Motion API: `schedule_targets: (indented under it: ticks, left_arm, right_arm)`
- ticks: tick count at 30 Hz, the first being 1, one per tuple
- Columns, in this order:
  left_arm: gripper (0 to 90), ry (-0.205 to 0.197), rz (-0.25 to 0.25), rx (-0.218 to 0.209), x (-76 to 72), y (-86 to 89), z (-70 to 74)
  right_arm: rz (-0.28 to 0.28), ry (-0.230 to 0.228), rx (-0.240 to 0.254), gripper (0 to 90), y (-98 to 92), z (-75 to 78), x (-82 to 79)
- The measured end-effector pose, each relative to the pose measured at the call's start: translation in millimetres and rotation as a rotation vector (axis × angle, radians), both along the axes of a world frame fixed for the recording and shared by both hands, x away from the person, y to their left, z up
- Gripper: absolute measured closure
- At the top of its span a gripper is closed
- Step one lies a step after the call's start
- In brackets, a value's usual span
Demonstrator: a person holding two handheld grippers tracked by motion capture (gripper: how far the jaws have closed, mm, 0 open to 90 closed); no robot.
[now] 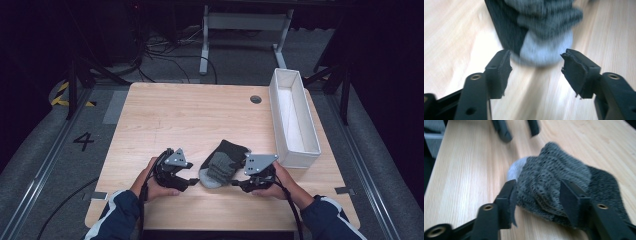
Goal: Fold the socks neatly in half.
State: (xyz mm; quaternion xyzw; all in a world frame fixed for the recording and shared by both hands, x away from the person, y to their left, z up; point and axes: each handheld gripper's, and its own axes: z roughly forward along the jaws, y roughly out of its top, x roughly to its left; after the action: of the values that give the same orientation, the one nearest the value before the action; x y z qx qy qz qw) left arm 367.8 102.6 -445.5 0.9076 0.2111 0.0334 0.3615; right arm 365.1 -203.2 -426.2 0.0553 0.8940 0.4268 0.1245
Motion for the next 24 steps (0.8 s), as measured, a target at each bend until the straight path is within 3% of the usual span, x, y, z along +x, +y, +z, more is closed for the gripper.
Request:
schedule_targets:
  ticks: [2, 4, 6, 11, 14, 17, 19, 21, 22, 24]
  left_arm:
    - [40.0, 0.029, -0.017, 0.040, 2.6, -3.2, -9.2]
    - [40.0, 0.037, -0.038, 0.053, 2.1, -9.7, -14.8]
    - [40.4, 0.022, -0.057, 0.075, 0.9, -16.8, -17.3]
    - [43.3, 0.009, -0.058, 0.036, -1.3, -25.4, -18.4]
    - [44.0, -0.007, -0.067, 0.044, -1.4, -28.9, -17.5]
    - [43.3, -0.017, -0.083, 0.075, -1.3, -22.6, -11.0]
    - [42.7, -0.018, -0.044, 0.014, 3.2, -11.6, -5.5]
    - [42.8, -0.018, -0.019, -0.018, 8.0, -6.3, -2.8]
    - [43.2, -0.015, -0.012, -0.021, 10.6, -6.8, -3.2]
    - [42.9, -0.010, -0.048, 0.010, 14.2, -13.9, -5.7]
  right_arm:
    - [-0.017, 0.016, 0.026, 43.2, 0.3, 2.4, 0.7]
    - [-0.026, 0.030, 0.029, 40.6, 4.0, 1.5, 0.3]
    - [-0.033, 0.025, 0.013, 38.5, 8.8, -0.8, -0.8]
    - [-0.059, 0.032, -0.004, 39.5, 15.7, -7.3, 0.4]
    - [-0.055, 0.030, -0.060, 47.8, 18.9, -12.6, 1.8]
    - [-0.053, 0.035, -0.062, 56.5, 17.7, -12.1, 3.0]
    - [-0.038, 0.035, -0.061, 62.7, 16.7, -12.2, 3.3]
    - [-0.033, 0.037, -0.062, 66.2, 16.6, -12.6, 3.5]
    - [-0.029, 0.035, -0.064, 66.5, 16.8, -12.9, 3.5]
    - [-0.014, 0.037, -0.072, 66.9, 17.4, -13.6, 3.5]
